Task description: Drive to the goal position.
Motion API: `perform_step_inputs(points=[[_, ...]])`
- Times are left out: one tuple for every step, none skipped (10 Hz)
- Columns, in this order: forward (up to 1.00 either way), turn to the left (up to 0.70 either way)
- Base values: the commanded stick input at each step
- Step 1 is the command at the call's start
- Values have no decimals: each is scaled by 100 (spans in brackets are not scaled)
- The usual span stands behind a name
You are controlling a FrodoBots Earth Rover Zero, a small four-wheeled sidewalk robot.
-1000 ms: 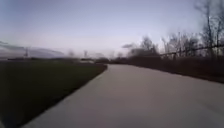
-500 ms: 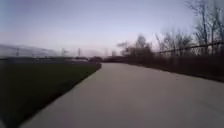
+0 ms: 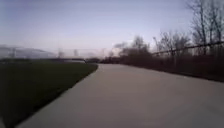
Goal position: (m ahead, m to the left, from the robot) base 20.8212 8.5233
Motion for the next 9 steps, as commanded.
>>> perform_step_inputs(points=[[100,1],[100,0],[100,0],[100,0],[100,0],[100,0],[100,0],[100,0],[100,0]])
